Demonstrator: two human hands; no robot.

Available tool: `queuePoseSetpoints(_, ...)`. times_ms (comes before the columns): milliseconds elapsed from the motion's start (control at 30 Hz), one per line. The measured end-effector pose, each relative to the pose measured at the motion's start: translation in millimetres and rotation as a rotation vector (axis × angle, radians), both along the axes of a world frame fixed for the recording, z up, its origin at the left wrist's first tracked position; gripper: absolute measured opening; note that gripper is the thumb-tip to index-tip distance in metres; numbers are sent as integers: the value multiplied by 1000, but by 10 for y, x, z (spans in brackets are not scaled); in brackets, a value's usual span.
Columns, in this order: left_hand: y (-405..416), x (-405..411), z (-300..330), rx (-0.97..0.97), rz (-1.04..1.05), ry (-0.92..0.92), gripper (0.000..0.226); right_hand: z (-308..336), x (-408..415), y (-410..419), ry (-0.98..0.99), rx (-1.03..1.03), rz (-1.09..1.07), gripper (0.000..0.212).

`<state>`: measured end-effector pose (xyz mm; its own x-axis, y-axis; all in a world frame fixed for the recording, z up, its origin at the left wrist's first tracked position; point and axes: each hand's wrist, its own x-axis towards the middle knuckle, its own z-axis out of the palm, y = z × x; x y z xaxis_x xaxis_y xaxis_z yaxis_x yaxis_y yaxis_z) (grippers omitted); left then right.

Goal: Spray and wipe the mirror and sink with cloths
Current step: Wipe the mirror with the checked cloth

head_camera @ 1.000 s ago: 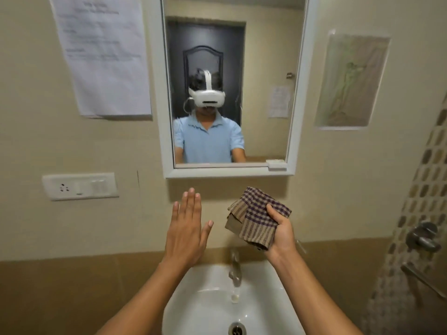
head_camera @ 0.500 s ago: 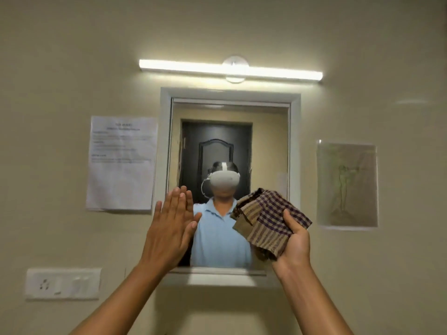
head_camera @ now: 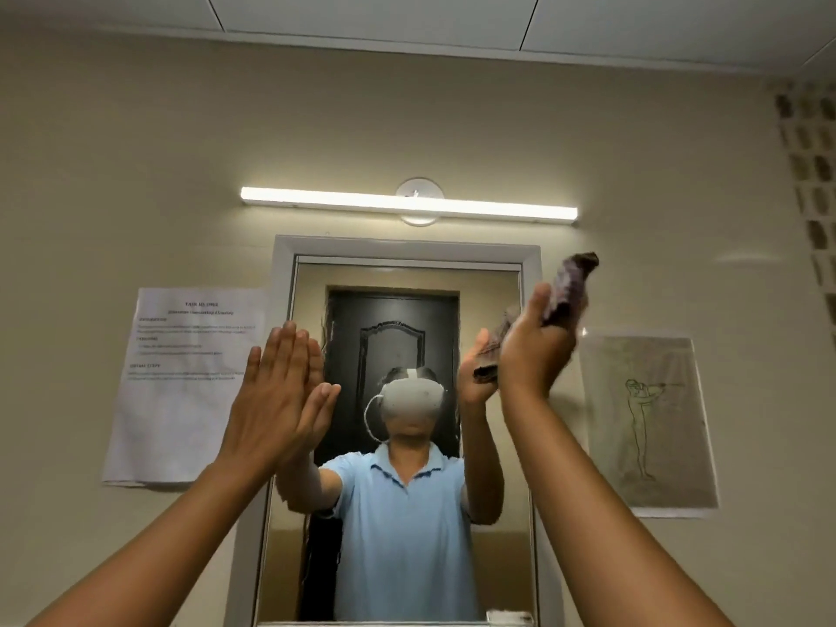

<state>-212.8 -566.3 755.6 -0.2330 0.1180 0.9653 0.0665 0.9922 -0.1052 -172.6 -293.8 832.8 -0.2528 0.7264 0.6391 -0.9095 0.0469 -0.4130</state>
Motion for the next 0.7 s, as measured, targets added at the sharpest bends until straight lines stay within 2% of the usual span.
queuePoseSetpoints(167, -173, -187, 109, 3, -30, 9, 78, 207, -597, -189, -285, 491, -527, 70)
queuePoseSetpoints(300, -306, -277, 154, -44, -52, 18, 77, 156, -805, -325, -410, 671, -732, 86)
queuePoseSetpoints(433, -374, -315, 200, -55, -84, 41, 76, 183, -789, -573, -330, 847, -753, 85)
queuePoseSetpoints(600, -396, -359, 266, -52, -135, 68, 73, 147, -809, -995, -131, 1257, -844, 85)
queuePoseSetpoints(700, -380, -357, 267, -46, -145, 88, 72, 127, -837, -996, -83, 1361, -870, 86)
